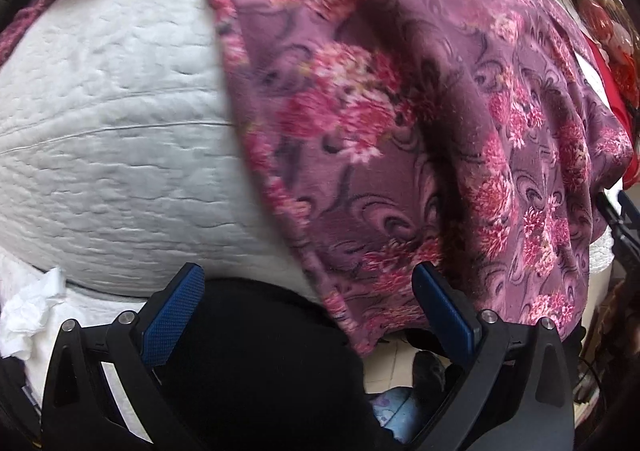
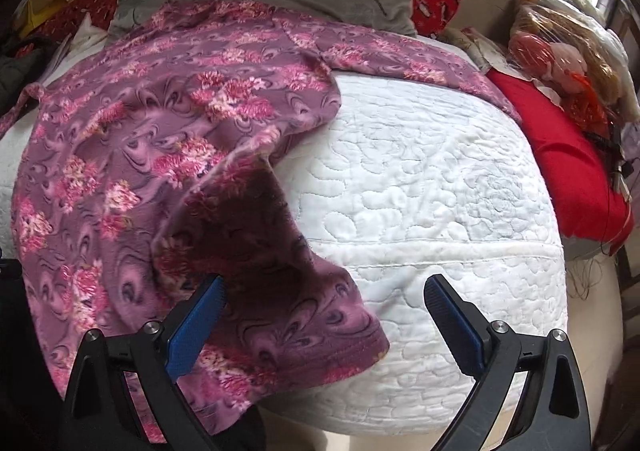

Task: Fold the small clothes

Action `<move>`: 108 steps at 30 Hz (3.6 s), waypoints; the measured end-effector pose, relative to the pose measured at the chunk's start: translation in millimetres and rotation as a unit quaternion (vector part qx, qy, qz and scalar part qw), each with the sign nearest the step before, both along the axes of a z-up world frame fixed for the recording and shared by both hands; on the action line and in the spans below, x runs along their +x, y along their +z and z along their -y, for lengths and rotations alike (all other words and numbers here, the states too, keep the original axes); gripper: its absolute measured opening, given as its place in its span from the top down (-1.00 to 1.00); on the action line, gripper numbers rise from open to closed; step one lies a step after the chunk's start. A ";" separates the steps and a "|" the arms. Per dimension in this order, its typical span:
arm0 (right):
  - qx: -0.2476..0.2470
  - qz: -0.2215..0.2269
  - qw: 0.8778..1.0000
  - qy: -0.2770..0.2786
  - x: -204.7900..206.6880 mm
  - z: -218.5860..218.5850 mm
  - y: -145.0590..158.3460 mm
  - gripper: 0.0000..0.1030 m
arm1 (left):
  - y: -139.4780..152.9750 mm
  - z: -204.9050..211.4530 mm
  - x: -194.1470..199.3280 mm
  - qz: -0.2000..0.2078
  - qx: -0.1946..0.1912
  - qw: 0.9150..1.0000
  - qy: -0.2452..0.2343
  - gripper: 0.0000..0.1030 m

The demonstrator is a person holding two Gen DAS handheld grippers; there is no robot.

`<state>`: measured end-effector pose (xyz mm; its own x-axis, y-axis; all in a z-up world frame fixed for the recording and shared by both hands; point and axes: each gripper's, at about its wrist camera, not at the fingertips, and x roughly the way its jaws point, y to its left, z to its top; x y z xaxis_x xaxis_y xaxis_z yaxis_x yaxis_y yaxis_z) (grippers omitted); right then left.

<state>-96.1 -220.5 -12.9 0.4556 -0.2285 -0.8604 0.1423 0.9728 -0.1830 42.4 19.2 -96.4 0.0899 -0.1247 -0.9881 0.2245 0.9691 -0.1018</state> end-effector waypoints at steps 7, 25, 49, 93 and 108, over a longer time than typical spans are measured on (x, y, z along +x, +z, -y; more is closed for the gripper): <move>0.055 -0.015 0.994 0.095 -4.0 -17.4 3.2 0.82 | 1.6 -1.6 -0.8 -0.013 -0.064 0.998 0.000 0.92; 0.301 0.042 0.948 -0.092 -44.5 80.9 20.8 0.82 | 32.1 -79.7 4.1 -0.017 -0.166 0.982 0.085 0.82; 0.367 0.138 0.920 0.018 -82.3 55.1 105.2 0.86 | 122.7 -97.0 -18.5 0.032 -0.321 0.945 0.056 0.93; 0.465 0.123 0.875 -0.046 -114.8 80.4 89.2 0.88 | 107.7 -131.8 -45.7 -0.047 -0.232 0.966 0.102 0.96; 0.321 0.053 0.937 -0.128 -82.6 99.6 57.6 0.74 | 95.9 -117.6 2.0 -0.004 -0.145 0.984 0.106 0.45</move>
